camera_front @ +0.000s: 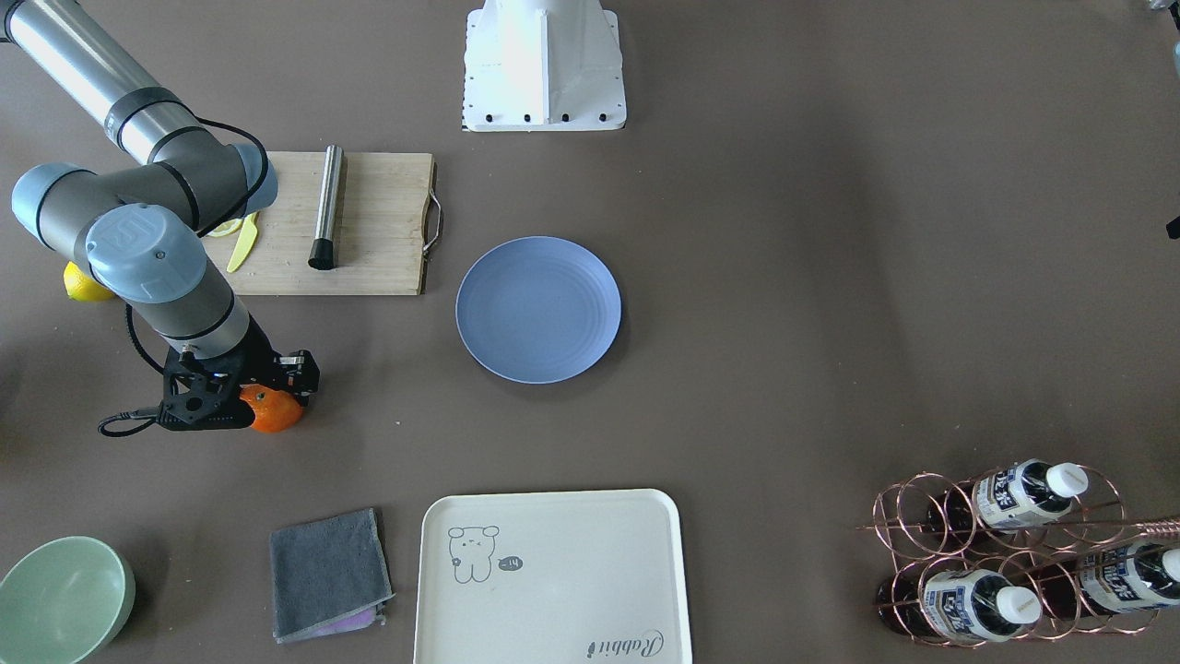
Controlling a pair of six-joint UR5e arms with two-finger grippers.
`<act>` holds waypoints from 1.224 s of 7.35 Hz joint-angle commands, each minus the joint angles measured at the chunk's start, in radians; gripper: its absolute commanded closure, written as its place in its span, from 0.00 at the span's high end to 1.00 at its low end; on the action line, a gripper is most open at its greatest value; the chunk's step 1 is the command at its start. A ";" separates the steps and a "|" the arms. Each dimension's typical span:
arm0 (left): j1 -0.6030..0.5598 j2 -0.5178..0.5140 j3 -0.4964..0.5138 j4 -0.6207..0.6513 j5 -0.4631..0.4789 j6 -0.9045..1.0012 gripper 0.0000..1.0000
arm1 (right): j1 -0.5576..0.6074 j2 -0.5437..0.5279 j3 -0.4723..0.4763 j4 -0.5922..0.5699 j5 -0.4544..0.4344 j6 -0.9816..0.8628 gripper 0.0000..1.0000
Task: Pick orange to plate
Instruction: 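Carry the orange with the right gripper over the blue plate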
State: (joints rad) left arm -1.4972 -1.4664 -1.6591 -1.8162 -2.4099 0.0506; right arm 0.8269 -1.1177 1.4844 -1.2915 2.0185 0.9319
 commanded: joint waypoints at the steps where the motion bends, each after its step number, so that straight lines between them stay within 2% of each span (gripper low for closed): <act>1: 0.000 0.001 -0.001 0.000 0.000 0.000 0.98 | -0.015 0.106 0.022 -0.081 0.022 0.129 0.00; 3: 0.000 0.001 -0.002 0.000 0.000 -0.002 0.98 | -0.153 0.247 0.016 -0.188 -0.120 0.386 0.00; 5: 0.000 0.001 -0.002 0.000 0.000 -0.002 0.98 | -0.251 0.361 0.005 -0.319 -0.164 0.468 0.00; 6: 0.000 0.001 -0.004 0.000 0.000 -0.002 0.98 | -0.300 0.361 0.005 -0.319 -0.206 0.494 0.00; 9: 0.000 0.001 -0.002 0.000 0.000 -0.002 0.98 | -0.348 0.386 -0.026 -0.316 -0.208 0.519 0.00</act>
State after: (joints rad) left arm -1.4972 -1.4649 -1.6615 -1.8162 -2.4099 0.0491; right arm 0.4987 -0.7469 1.4667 -1.6047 1.8131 1.4341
